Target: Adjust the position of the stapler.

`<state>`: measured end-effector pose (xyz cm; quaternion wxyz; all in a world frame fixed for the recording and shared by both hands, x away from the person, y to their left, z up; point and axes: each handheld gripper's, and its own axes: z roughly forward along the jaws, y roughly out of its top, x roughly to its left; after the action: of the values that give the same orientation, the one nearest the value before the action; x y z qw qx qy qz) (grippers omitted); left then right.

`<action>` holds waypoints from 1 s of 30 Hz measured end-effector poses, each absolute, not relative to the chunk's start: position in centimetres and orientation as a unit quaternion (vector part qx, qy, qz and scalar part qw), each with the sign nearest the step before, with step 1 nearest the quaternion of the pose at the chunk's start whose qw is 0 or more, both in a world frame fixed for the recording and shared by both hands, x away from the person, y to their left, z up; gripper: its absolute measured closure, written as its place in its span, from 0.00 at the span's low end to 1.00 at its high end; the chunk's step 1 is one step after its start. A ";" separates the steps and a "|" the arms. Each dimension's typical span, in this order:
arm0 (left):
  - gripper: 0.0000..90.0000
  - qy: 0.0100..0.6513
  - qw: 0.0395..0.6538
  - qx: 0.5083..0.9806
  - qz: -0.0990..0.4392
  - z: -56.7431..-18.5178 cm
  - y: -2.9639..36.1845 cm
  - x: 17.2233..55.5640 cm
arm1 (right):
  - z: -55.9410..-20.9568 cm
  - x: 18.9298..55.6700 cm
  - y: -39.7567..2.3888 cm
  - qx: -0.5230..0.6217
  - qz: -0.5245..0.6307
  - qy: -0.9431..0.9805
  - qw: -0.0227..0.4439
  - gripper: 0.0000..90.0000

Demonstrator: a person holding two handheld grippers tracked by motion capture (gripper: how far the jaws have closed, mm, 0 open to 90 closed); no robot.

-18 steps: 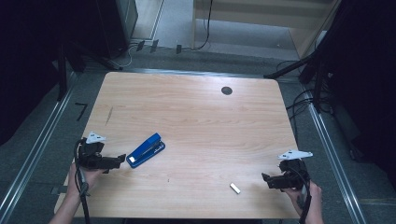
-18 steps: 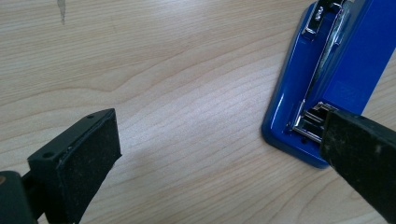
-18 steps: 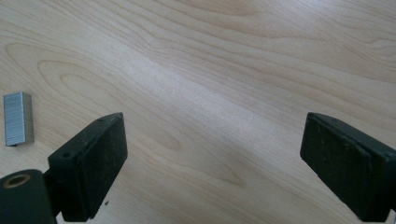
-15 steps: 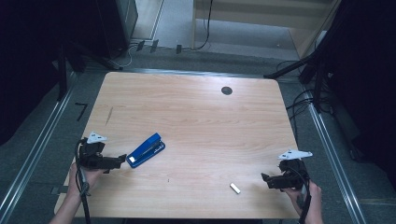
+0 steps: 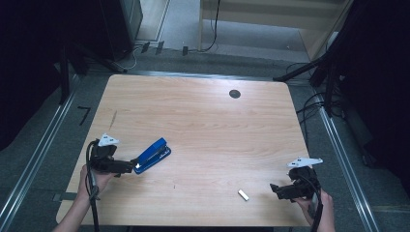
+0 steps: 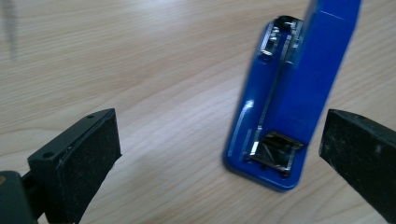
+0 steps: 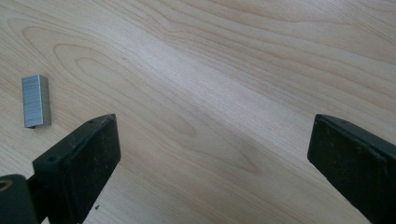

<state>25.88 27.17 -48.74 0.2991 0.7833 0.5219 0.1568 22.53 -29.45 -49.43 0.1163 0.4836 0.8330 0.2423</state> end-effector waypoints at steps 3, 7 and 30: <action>0.00 0.516 0.303 0.786 0.154 -48.8 26.7 25.9 | -49.4 22.5 -29.3 0.482 0.242 0.834 0.114 0.03; 0.00 0.507 0.303 0.793 0.152 -48.9 26.0 26.1 | -49.3 22.4 -28.8 0.475 0.239 0.840 0.110 0.03; 0.62 0.431 0.279 0.843 0.164 -50.3 22.2 27.0 | -49.8 22.8 -28.6 0.472 0.227 0.846 0.101 0.04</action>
<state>27.02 22.15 -50.26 0.2788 0.8425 0.4308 0.1639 22.78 -28.64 -49.82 0.1006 0.4724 0.8457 0.2270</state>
